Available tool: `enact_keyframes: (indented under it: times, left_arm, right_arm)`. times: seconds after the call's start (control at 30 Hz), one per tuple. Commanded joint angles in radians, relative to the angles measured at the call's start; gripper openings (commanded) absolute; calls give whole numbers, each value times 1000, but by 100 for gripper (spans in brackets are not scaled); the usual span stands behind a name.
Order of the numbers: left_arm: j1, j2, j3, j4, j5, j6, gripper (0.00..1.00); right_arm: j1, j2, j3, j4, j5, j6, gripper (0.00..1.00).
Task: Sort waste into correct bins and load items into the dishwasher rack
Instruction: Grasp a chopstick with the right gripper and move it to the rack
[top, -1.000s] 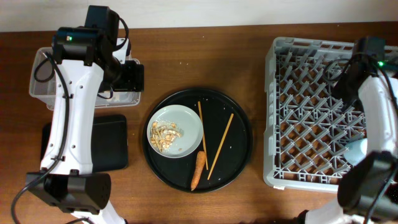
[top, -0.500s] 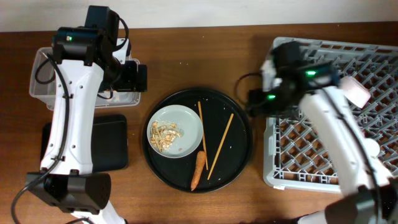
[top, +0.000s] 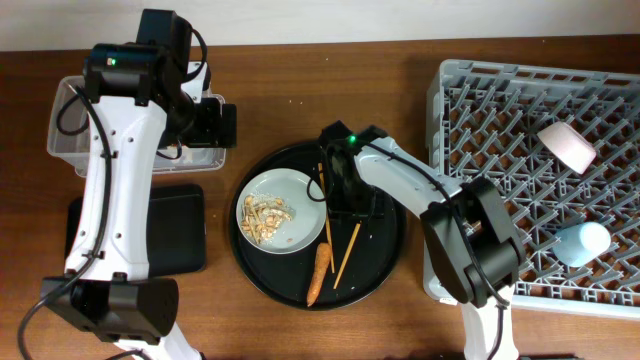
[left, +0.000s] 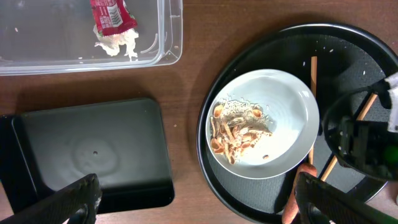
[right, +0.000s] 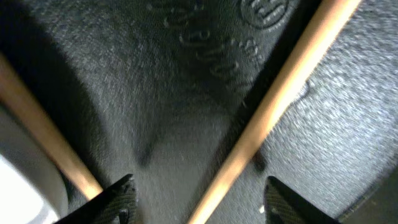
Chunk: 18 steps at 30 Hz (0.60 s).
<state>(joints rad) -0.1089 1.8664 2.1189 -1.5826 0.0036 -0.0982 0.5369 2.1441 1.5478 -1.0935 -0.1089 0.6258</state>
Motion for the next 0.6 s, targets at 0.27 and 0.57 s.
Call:
enact_keyframes:
  times: [0.27,0.57]
  left_arm:
    - [7,-10,10,-5,8,5,99]
    - [7,-10,10,-10,8,5,99]
  right_arm:
    - [5,19,-97,62,16,90,14]
    - [-88,-281,-8,-15,62,-50,4]
